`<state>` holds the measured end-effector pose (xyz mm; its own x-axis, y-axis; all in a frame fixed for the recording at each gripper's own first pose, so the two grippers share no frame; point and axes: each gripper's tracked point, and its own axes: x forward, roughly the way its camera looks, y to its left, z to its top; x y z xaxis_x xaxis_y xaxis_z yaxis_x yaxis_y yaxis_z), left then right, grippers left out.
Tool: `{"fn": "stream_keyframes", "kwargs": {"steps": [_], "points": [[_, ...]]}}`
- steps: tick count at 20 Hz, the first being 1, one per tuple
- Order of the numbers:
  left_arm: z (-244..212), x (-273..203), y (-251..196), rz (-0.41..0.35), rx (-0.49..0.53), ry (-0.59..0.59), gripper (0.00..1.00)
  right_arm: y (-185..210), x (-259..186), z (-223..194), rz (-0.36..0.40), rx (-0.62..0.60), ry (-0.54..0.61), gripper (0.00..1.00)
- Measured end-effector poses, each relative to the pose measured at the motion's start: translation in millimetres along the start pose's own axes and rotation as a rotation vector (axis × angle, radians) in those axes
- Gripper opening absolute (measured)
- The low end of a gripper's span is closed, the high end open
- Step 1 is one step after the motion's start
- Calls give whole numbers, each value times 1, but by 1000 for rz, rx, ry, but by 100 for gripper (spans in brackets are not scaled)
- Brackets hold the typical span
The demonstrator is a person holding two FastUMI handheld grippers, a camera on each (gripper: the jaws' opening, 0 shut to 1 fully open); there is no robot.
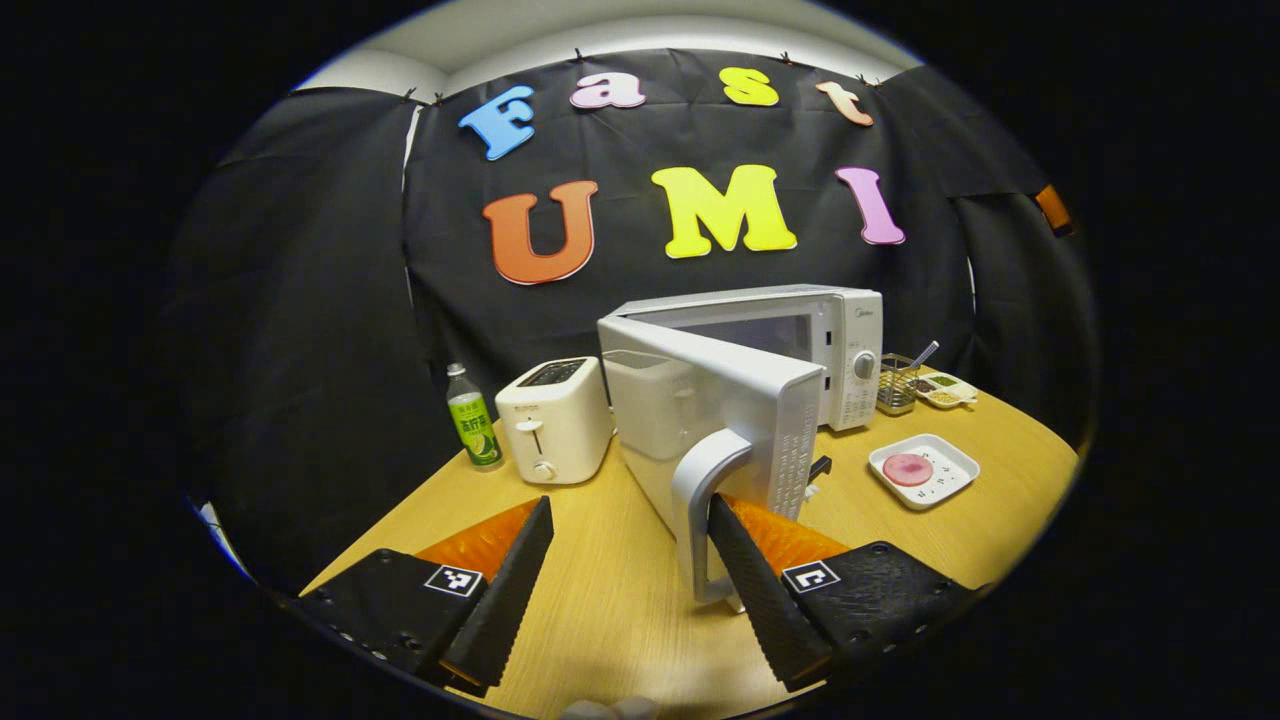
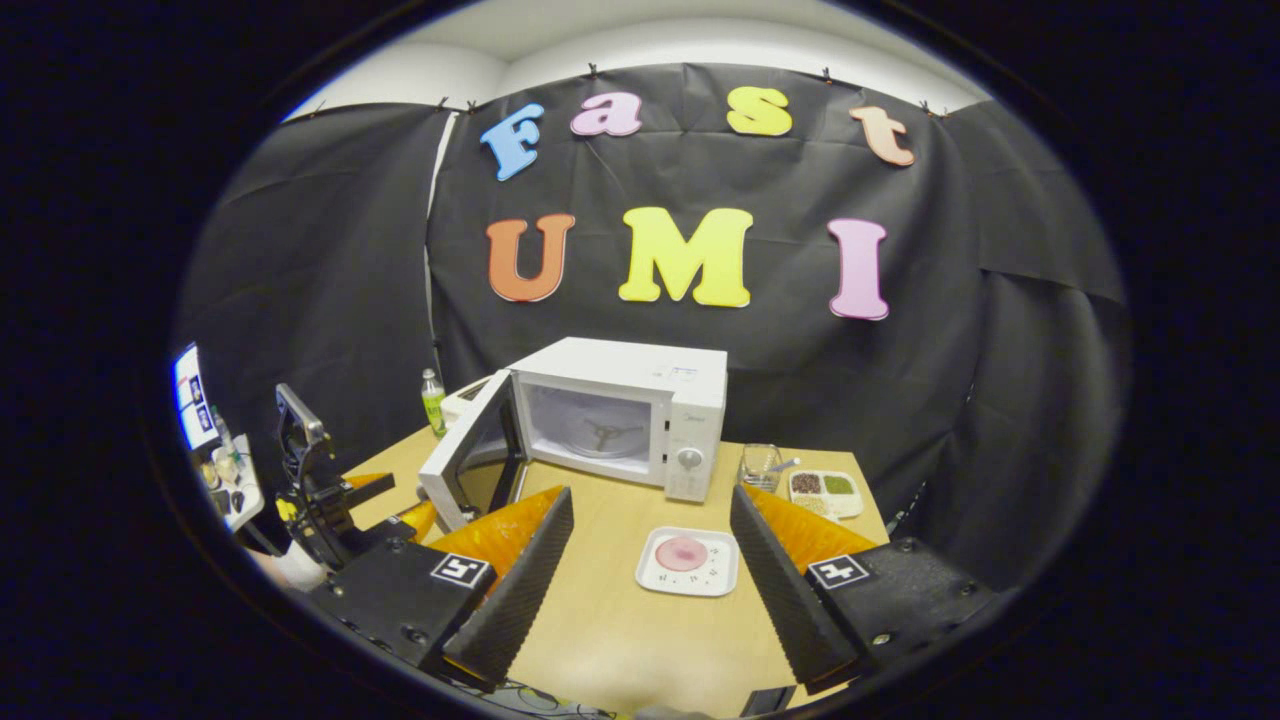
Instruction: Open the microwave oven with the left hand, put the food in, and close the microwave oven.
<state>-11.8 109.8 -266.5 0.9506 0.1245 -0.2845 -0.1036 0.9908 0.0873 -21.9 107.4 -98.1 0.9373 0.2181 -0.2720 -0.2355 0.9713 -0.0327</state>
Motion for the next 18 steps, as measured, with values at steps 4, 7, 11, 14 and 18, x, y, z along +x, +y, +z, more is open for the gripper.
{"fn": "stream_keyframes", "kwargs": {"steps": [4,7,11,14,18], "points": [[-9,-8,38,61,-12,13,96,-1,-1,-12,-9,0,20,100],[-15,-15,68,123,-9,29,96,-4,4,-22,-16,5,39,95],[-19,-22,107,210,-7,43,96,-9,10,-37,-20,4,71,100],[-17,-29,124,253,-4,47,96,-16,15,-45,-21,-10,85,100],[-16,-45,142,308,11,57,96,-30,25,-62,-12,22,116,100]]}}
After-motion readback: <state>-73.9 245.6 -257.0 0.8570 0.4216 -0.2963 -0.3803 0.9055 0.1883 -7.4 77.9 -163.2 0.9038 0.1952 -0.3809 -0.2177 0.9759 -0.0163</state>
